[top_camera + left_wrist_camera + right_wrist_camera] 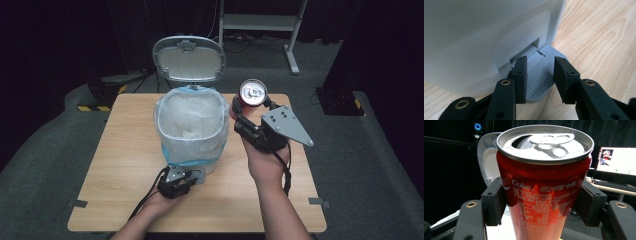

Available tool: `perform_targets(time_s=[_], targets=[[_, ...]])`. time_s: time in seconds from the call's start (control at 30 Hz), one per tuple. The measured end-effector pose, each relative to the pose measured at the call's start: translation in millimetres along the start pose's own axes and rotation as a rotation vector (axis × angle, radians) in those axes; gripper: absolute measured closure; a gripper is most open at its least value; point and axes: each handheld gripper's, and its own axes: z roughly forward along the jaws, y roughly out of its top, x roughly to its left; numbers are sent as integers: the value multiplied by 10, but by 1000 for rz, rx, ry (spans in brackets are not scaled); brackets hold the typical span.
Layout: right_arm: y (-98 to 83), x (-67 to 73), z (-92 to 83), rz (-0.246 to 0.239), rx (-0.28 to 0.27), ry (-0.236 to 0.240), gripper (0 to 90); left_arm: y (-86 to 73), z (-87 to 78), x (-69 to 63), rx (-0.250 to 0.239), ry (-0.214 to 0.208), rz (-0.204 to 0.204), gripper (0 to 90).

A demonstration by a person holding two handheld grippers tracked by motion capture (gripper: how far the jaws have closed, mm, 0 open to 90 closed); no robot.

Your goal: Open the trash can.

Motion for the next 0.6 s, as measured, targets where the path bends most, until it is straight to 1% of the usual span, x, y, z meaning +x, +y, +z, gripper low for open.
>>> perform_targets(time_s=[0.1,0.13,0.17,0.33,0.4,0.6], targets=[[22,36,45,-2,0,11,332,0,0,0,0,0,-1,634],[44,78,90,-7,1,22,332,0,0,0,0,0,0,634],[44,78,90,-7,1,22,332,0,0,0,0,0,0,634],[80,194,206,-24,5,52,332,0,-1,0,1,-1,0,634],[76,268,279,-28,15,70,332,1,0,0,1,0,-1,634],[35,430,429,-41,41,104,332,1,0,0,1,-1,0,634]])
